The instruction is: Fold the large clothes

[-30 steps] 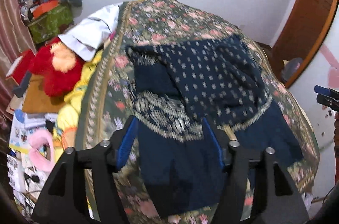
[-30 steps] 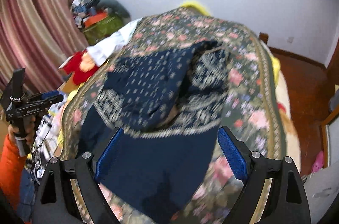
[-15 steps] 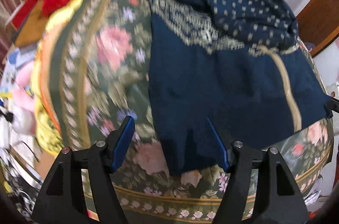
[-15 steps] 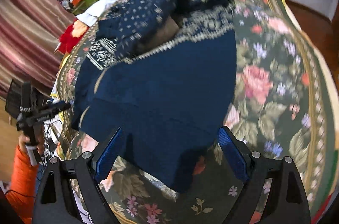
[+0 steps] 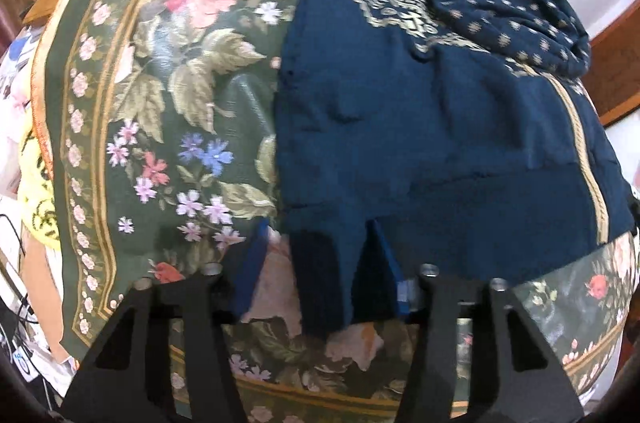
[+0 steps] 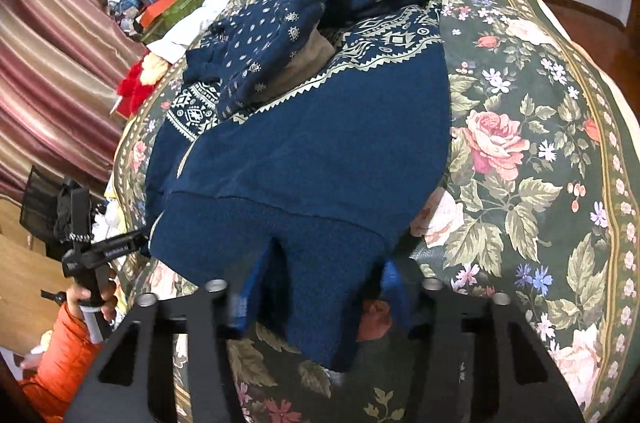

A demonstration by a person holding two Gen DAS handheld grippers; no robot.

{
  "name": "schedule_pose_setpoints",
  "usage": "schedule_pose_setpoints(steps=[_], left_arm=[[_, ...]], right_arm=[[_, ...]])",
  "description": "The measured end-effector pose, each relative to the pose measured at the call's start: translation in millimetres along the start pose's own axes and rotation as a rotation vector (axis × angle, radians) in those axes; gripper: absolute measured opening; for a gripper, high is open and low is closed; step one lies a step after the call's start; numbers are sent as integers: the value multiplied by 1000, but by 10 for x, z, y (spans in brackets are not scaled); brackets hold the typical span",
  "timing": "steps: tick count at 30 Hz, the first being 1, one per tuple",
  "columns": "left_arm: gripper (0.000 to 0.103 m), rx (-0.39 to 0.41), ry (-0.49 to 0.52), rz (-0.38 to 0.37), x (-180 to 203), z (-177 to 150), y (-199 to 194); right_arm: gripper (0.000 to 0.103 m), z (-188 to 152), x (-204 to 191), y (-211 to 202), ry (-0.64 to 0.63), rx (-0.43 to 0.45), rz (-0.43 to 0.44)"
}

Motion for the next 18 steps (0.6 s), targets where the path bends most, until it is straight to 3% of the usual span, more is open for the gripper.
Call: schedule_pose_setpoints(steps=[5,7,18], left_arm=[[21,21,40,33,75,-18,-67],[3,40,53,29,99,9,-122],[3,253,83,-95,394,500,-906]], right_arm=[[23,25,-62,7,-12,18,9],[16,45,-118,21,-26,21,18],[13,355,-341,-128,-110,80,44]])
Point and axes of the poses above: each gripper's, at about its wrist camera, not at the fingertips, and y roughly the way its jaws point, x to its right, z to its top, the point moved 6 cm from there along y, roughly the way its jaws point, and after that the axes turned 15 degrees about z, right-handed, at the moved point
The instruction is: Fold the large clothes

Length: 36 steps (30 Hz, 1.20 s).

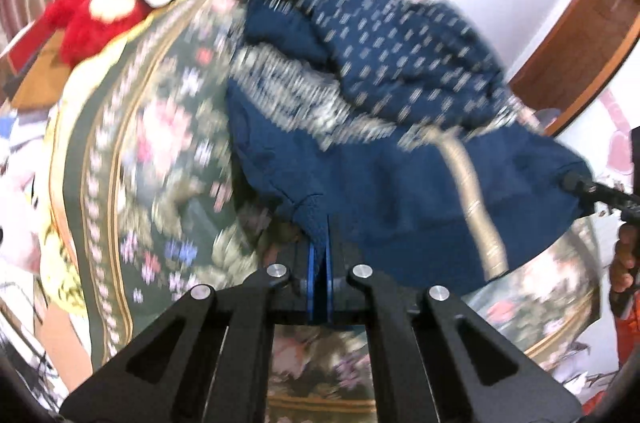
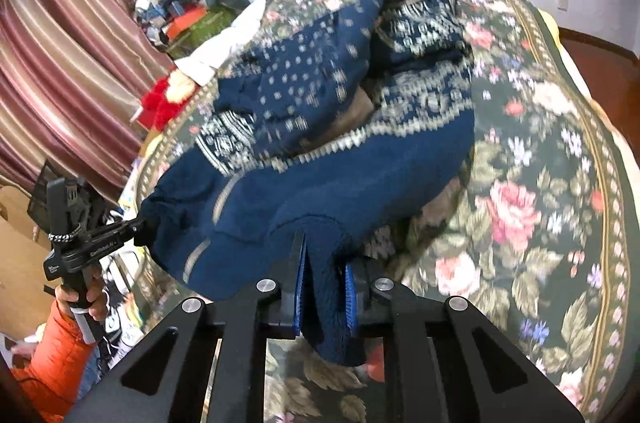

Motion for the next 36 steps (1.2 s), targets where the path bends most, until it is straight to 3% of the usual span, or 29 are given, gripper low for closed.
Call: schedule_pose_setpoints(steps=[7,12,19,23,29,33,36], left_arm=[[3,157,-40,-58,67,798,-287],[3,223,-64,5,-27,1390,-269],[3,233,-169,108,-319,2334,201],[3,200,-209,156,-391,2804,706],[3,151,-193,238,-363,3157,1480],[3,70,-190,274,-437,3227,2042],[3,-6,-218,248,-511,3178,2347]], right_arm=[[13,511,-158,-113,-89,89,-12],[13,1063,-148,-150,-114,170,-42],[13,1992,218,143,-89,223,-134],[13,2517,550,409,-55,236,-176],[13,3169,1063,982,4,227,-235],[13,3256,1282,1335,-48,170,-304],[13,3222,1424,1452,-80,146,-319]])
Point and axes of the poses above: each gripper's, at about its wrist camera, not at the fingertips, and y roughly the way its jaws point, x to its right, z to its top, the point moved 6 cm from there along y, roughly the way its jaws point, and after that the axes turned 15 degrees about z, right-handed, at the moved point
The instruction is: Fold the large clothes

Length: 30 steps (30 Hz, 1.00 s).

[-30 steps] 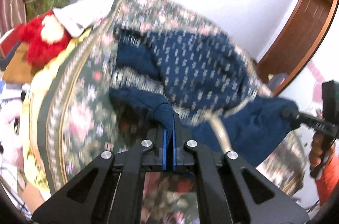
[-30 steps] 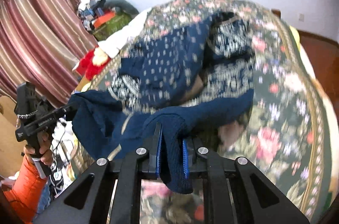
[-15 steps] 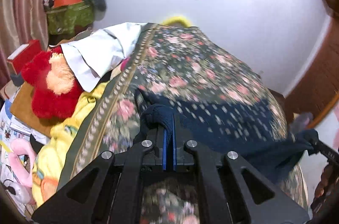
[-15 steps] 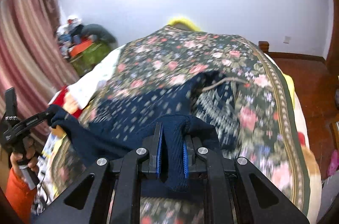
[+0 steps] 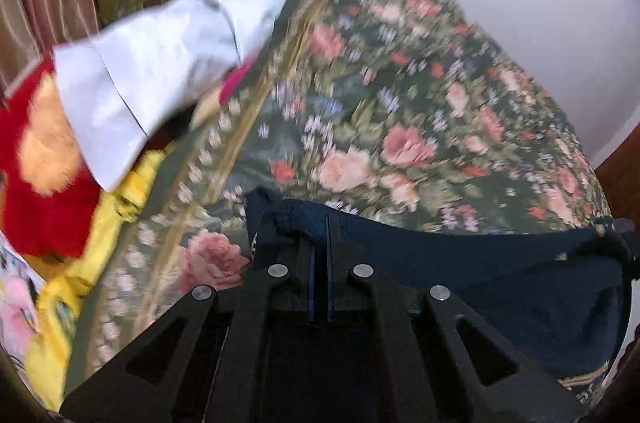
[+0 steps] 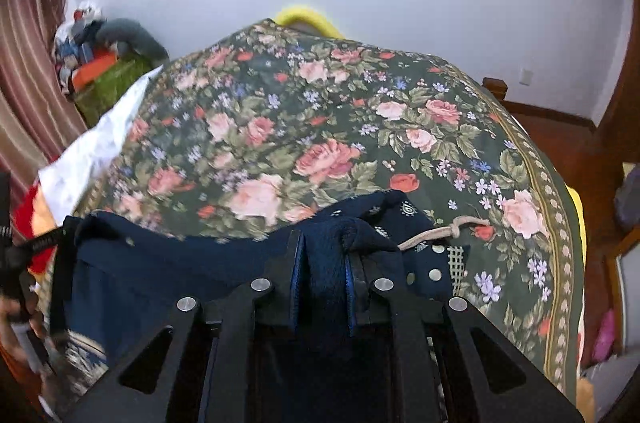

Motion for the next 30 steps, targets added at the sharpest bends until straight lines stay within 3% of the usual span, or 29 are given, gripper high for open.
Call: schedule_pose_setpoints(steps=[6,10,11,13,15,20,21,22,24,27,30], left_arm=[[7,-31,64,19,44,-36,102],[8,-31,95,8,11,43,-54],[8,-28,99,2,-9,68,-115],[8,-22,130,8,-31,122,-256],[8,-32,157,-4,-54,177,-409],[11,-76,152,-48,-62,246,-628],[18,-83,149,-50,-50,243,-645],[36,-88,147,-45,-39,236,-651],[62,-47,146,25,-45,228,-692],[65,47,189,90,-27,205,-820],[65,81,239,54,55,81,-923]], right_arm=[[13,-27,119,-74,36,-49,98],[14,44,288,-348,68,-24,68],[14,59,350,-419,84,-16,35],[14,112,469,-615,53,13,-120],[14,141,507,-782,15,28,-177],[14,16,236,-1055,-8,20,-7],[14,-17,152,-1070,-26,17,13],[14,-67,34,-1072,-54,6,36],[14,-198,-192,-971,-108,-41,61],[14,-382,-378,-726,-161,-110,66],[14,-564,-454,-415,-186,-179,57]])
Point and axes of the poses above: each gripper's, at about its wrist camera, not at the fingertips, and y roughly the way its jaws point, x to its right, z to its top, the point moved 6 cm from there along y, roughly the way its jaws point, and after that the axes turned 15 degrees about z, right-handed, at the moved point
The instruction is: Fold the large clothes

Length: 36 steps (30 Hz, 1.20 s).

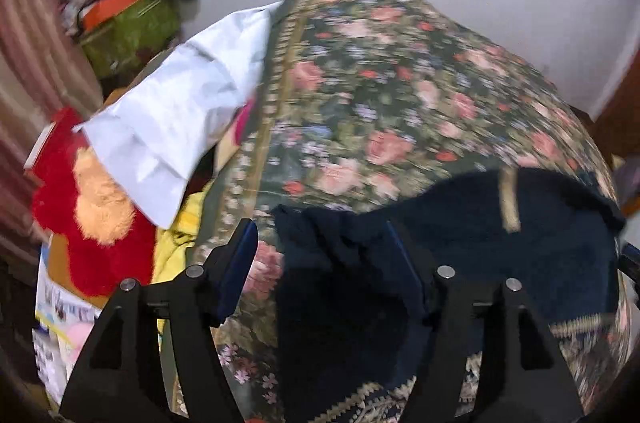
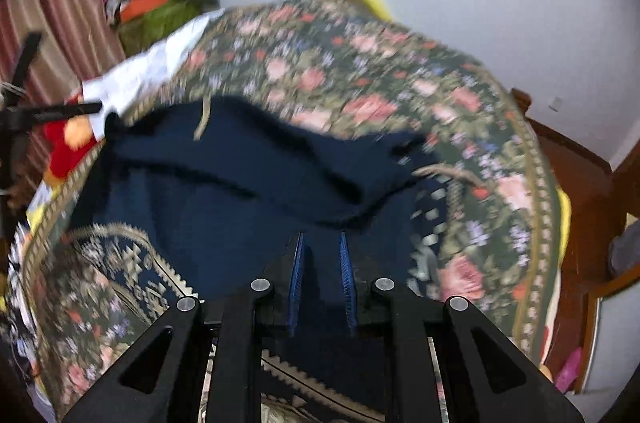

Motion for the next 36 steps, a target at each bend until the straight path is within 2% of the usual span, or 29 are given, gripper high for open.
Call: schedule_pose_setpoints(steps=[3,6,8,11,12,13,14,15,16,18,20,24,28,32,34,36], left_arm=[[69,28,120,-64,253,-229,-104],[71,18,243,-99,576,-557,-55],[71,-4,288,-112,750,-737,45],[71,-40,320,-91,955,-936,292],[73,-49,319,-85,996,-970,369],[77,-57,312,-80,1020,-994,441],[79,-62,300,-76,1025,-1003,501],[82,-69,282,-78,1014,-1011,550],[82,-72,268,-90,1003,-1014,565],[82,-52,263,-98,951,-1010,538],[82,-28,278,-74,922,-973,479],[82,19,270,-39,827,-751,409],[82,1,180,3,726,-375,554],[82,-21,108,76,531,-16,740],[82,-19,45,131,346,160,813],[82,-16,-16,159,151,269,836]], right_arm=[[14,-90,32,238,-6,-51,-32],[14,-180,103,428,-34,-96,-103],[14,-214,135,464,-56,-90,-139],[16,-227,131,456,-93,-82,-197],[25,-215,122,453,-113,-84,-222],[47,-212,129,447,-145,-84,-279],[61,-200,166,423,-172,-70,-359],[81,-190,199,396,-183,-55,-400],[86,-195,259,369,-180,-43,-400],[86,-224,418,321,-99,-43,-338],[87,-242,575,231,-6,-20,-282],[87,-175,695,156,57,16,-263],[87,79,744,232,100,45,-268],[87,352,937,151,168,127,-355],[89,411,1049,86,232,163,-351],[89,413,1131,-37,262,205,-406]])
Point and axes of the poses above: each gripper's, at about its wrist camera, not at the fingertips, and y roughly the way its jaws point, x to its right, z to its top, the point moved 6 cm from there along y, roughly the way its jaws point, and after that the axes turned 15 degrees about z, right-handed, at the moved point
